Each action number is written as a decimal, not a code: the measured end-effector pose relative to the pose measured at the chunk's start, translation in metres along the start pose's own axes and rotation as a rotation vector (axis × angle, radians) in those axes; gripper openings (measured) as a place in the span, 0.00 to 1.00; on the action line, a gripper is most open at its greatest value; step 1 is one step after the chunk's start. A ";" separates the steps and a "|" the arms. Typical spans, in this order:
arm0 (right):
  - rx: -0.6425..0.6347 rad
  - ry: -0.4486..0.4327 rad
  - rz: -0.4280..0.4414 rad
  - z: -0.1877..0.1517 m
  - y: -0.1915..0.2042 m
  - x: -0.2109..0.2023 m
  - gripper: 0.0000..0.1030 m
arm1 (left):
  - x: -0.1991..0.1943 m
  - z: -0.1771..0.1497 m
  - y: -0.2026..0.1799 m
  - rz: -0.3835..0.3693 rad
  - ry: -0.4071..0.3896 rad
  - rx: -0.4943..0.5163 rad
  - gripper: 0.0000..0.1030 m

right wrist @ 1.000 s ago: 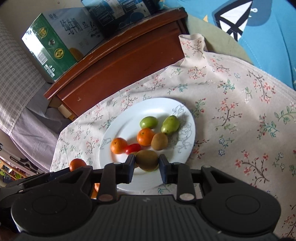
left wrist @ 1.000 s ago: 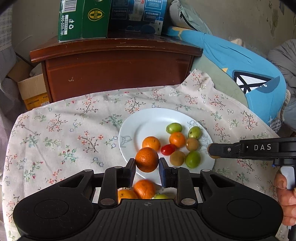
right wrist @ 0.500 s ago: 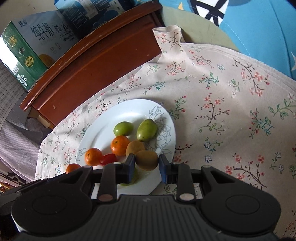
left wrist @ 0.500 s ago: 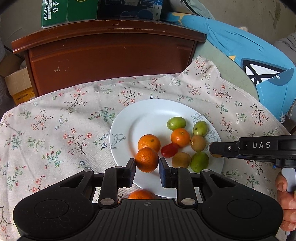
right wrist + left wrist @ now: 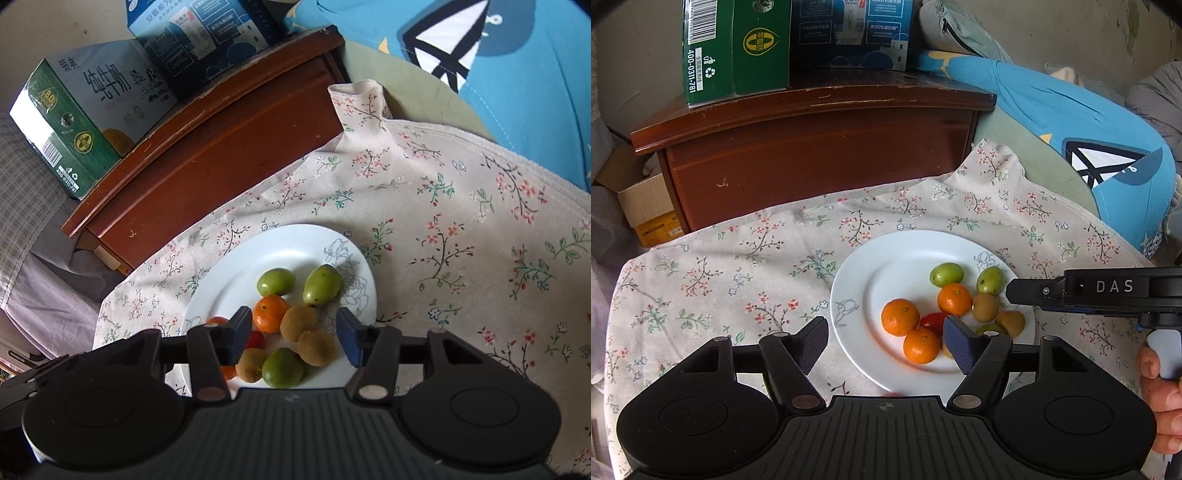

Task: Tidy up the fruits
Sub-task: 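Lower the kiwi and orange onto the plate and open both tools, then move both open tools back to the loose fruits beside the plate, then grasp the red cherry tomato with the right tool while the left tool grasps a large orange, then lift the tomato and orange and carry them over the plate, then lower the tomato and orange onto the plate and open both tools, then move both open tools back to the last mandarin and green plum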

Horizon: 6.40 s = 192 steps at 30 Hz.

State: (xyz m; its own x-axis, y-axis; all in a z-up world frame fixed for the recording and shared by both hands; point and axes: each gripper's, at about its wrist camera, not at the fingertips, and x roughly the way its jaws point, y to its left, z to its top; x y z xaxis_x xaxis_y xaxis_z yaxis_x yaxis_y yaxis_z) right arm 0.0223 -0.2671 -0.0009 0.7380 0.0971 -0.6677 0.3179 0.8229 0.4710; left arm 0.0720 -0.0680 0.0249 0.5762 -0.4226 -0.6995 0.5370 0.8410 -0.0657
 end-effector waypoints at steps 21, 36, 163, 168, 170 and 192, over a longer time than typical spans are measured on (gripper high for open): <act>-0.341 0.181 0.009 -0.088 0.047 -0.022 0.61 | -0.029 -0.034 0.037 0.077 0.131 -0.048 0.80; -0.413 0.189 0.101 -0.103 0.062 -0.001 0.61 | -0.021 -0.041 0.046 0.107 0.151 -0.024 0.80; -0.237 0.078 0.095 -0.042 0.047 -0.010 0.41 | -0.027 -0.030 0.035 0.096 0.060 -0.182 0.70; -0.298 0.120 0.102 -0.069 0.053 -0.014 0.41 | -0.039 -0.036 0.041 0.150 0.054 -0.202 0.70; -0.322 0.147 0.111 -0.077 0.056 -0.010 0.41 | -0.041 -0.036 0.043 0.155 0.050 -0.208 0.70; -0.464 0.153 0.087 -0.096 0.074 0.024 0.24 | -0.025 -0.037 0.043 0.085 0.078 -0.257 0.70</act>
State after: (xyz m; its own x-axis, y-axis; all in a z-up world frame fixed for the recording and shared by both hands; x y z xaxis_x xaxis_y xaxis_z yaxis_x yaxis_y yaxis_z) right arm 0.0069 -0.1498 -0.0376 0.6432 0.2288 -0.7307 -0.0648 0.9672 0.2458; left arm 0.0581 -0.0084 0.0135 0.5578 -0.3276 -0.7626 0.3087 0.9348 -0.1758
